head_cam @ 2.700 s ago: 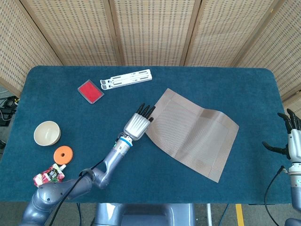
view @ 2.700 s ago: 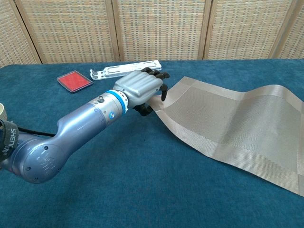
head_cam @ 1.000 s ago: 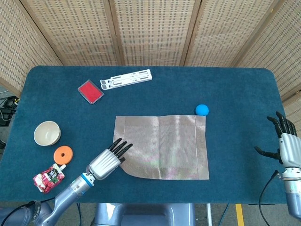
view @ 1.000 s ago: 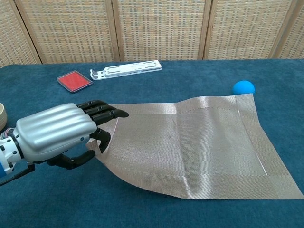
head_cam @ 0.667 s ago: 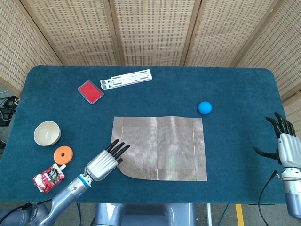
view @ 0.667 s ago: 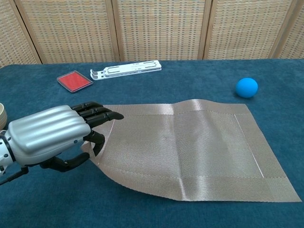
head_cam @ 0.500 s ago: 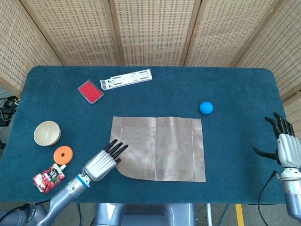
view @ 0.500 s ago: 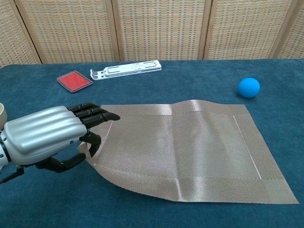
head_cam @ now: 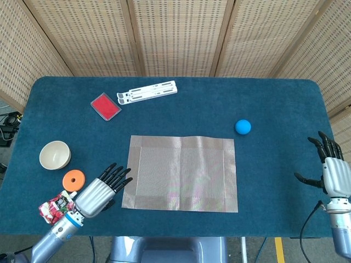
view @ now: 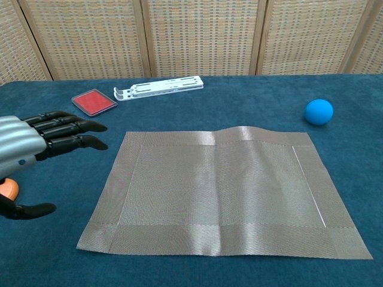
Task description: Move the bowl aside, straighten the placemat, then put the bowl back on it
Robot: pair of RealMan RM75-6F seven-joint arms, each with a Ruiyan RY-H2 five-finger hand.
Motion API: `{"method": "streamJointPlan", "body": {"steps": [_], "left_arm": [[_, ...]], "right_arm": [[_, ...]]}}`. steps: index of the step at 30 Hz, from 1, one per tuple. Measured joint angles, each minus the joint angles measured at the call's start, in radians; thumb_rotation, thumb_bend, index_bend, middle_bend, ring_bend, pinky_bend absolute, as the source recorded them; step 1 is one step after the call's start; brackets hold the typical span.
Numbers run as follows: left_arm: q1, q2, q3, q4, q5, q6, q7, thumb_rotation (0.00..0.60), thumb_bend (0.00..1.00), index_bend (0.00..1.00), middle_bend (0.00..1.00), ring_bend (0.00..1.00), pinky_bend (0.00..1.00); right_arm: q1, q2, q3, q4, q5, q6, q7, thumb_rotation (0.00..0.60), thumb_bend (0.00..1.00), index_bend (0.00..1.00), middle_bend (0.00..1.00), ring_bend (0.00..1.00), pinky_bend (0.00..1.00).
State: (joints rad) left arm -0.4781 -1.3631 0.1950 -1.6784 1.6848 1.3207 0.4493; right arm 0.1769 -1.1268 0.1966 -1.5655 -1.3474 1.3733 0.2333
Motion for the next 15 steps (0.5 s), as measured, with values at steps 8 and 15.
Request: {"method": "streamJointPlan", "body": {"steps": [8, 15], "left_arm": [[0.11, 0.087, -0.01, 0.053, -0.026, 0.135, -0.12, 0.6, 0.26, 0.2, 0.0, 0.0, 0.0], [0.167, 0.105, -0.05, 0.178, -0.114, 0.169, -0.228, 0.6, 0.26, 0.4, 0.0, 0.0, 0.0]], "right_arm": [[-0.015, 0.01, -0.018, -0.037, -0.04, 0.038, -0.024, 0.6, 0.17, 0.18, 0.0, 0.0, 0.0], [-0.019, 0.013, -0.032, -0.059, -0.066, 0.048, -0.041, 0.6, 0.17, 0.18, 0.0, 0.0, 0.0]]}}
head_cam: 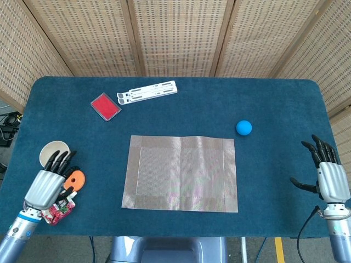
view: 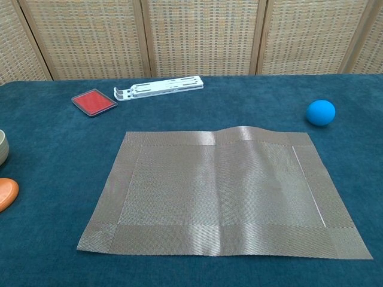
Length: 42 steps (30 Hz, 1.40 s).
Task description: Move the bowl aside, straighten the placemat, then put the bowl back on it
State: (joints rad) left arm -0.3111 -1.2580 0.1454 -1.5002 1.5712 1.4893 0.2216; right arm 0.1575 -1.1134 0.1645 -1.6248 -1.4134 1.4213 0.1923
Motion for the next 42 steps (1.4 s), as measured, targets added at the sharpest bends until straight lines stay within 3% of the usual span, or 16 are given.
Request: {"method": "streamJointPlan", "body": {"steps": [4, 10, 21, 42], "left_arm": [[0.023, -0.013, -0.031, 0.11, -0.062, -0.016, -0.082, 0.6, 0.28, 0.48, 0.0, 0.0, 0.0], [0.035, -0.052, -0.078, 0.26, -0.138, -0.083, -0.177, 0.6, 0.29, 0.54, 0.0, 0.0, 0.0], [0.008, -0.148, -0.141, 0.483, -0.216, -0.265, -0.275, 0.6, 0.36, 0.54, 0.0, 0.0, 0.0], [-0.023, -0.25, -0.175, 0.625, -0.223, -0.383, -0.308, 0.6, 0.37, 0.54, 0.0, 0.0, 0.0]], "right_arm": [[-0.004, 0.002, -0.007, -0.012, -0.012, 0.01, -0.01, 0.6, 0.17, 0.18, 0.0, 0.0, 0.0], [-0.005, 0.004, -0.012, -0.017, -0.015, 0.01, -0.013, 0.6, 0.17, 0.18, 0.0, 0.0, 0.0], [-0.003, 0.004, -0.016, -0.019, -0.018, 0.005, -0.011, 0.6, 0.17, 0.18, 0.0, 0.0, 0.0], [-0.003, 0.005, -0.021, -0.025, -0.024, 0.007, -0.011, 0.6, 0.17, 0.18, 0.0, 0.0, 0.0]]}}
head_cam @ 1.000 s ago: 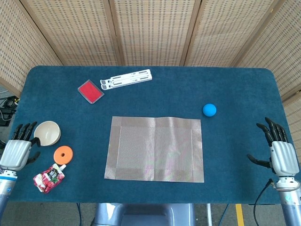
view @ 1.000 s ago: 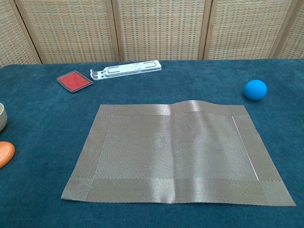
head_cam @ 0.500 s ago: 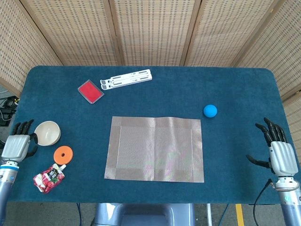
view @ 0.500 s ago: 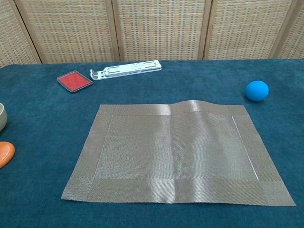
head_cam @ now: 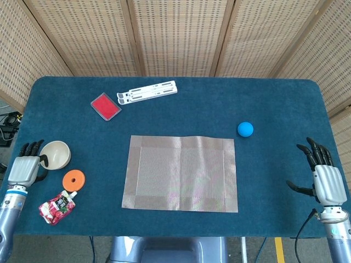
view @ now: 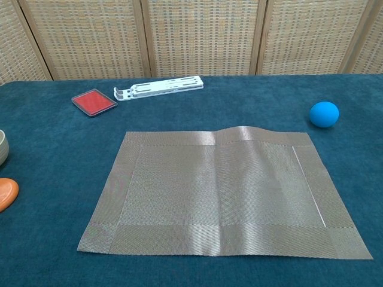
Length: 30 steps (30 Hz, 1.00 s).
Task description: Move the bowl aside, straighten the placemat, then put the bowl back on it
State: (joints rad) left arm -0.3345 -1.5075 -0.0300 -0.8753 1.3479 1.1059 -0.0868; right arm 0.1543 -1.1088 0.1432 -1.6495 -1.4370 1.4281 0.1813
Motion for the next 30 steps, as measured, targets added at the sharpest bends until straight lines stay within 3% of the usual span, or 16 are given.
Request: {"method": "streamJointPlan", "body": {"steps": [8, 18, 30], "left_arm": [[-0.029, -0.044, -0.013, 0.026, 0.004, -0.036, 0.019, 0.6, 0.4, 0.57, 0.0, 0.0, 0.0], [-0.035, -0.056, -0.013, 0.01, 0.028, -0.012, 0.042, 0.6, 0.45, 0.69, 0.0, 0.0, 0.0], [-0.071, -0.007, -0.029, -0.245, 0.114, 0.098, 0.13, 0.6, 0.45, 0.7, 0.0, 0.0, 0.0]], "right_arm": [[0.001, 0.0, 0.0, -0.001, 0.005, -0.003, -0.001, 0.6, 0.17, 0.18, 0.0, 0.0, 0.0], [0.0, 0.005, 0.001, -0.003, 0.005, -0.002, 0.008, 0.6, 0.17, 0.18, 0.0, 0.0, 0.0], [-0.002, 0.009, 0.004, -0.005, 0.009, 0.002, 0.015, 0.6, 0.17, 0.18, 0.0, 0.0, 0.0]]}}
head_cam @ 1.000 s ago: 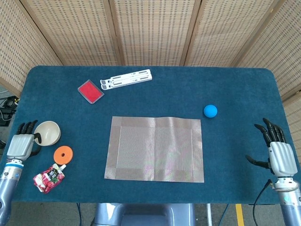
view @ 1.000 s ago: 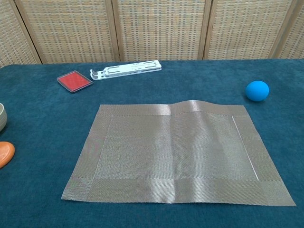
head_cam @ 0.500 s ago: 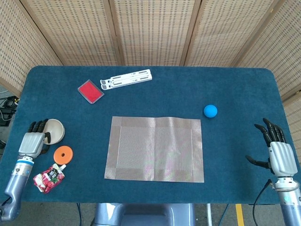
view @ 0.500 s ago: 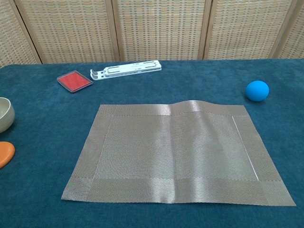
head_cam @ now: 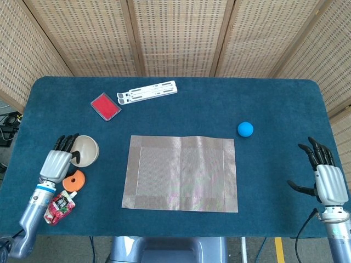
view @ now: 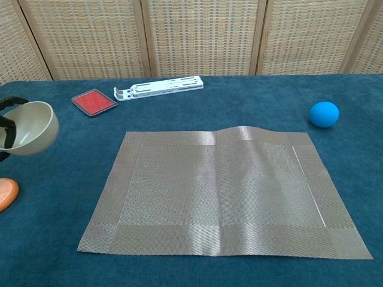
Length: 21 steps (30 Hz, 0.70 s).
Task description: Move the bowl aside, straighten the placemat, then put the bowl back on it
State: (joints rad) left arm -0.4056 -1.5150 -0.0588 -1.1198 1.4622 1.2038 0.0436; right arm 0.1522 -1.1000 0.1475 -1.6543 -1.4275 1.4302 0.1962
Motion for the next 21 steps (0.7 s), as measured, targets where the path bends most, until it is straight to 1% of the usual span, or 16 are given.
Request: {"method": "streamJointPlan", "body": {"steps": [6, 10, 15, 21], "left_arm": [[-0.058, 0.002, -0.017, -0.168, 0.036, -0.007, 0.135, 0.6, 0.45, 0.7, 0.0, 0.0, 0.0], [-0.11, -0.022, -0.034, -0.264, 0.045, -0.04, 0.254, 0.6, 0.45, 0.69, 0.0, 0.0, 0.0], [-0.172, -0.081, -0.055, -0.316, 0.03, -0.104, 0.374, 0.6, 0.45, 0.69, 0.0, 0.0, 0.0], [-0.24, -0.187, -0.086, -0.34, -0.05, -0.185, 0.526, 0.6, 0.45, 0.68, 0.0, 0.0, 0.0]], "right_arm": [[0.0, 0.006, 0.006, 0.003, 0.009, -0.002, 0.015, 0.6, 0.17, 0.18, 0.0, 0.0, 0.0], [-0.001, 0.009, 0.009, 0.005, 0.014, -0.004, 0.026, 0.6, 0.17, 0.18, 0.0, 0.0, 0.0], [-0.001, 0.016, 0.011, 0.005, 0.018, -0.008, 0.044, 0.6, 0.17, 0.18, 0.0, 0.0, 0.0], [-0.002, 0.027, 0.012, 0.003, 0.019, -0.011, 0.07, 0.6, 0.17, 0.18, 0.0, 0.0, 0.0]]}}
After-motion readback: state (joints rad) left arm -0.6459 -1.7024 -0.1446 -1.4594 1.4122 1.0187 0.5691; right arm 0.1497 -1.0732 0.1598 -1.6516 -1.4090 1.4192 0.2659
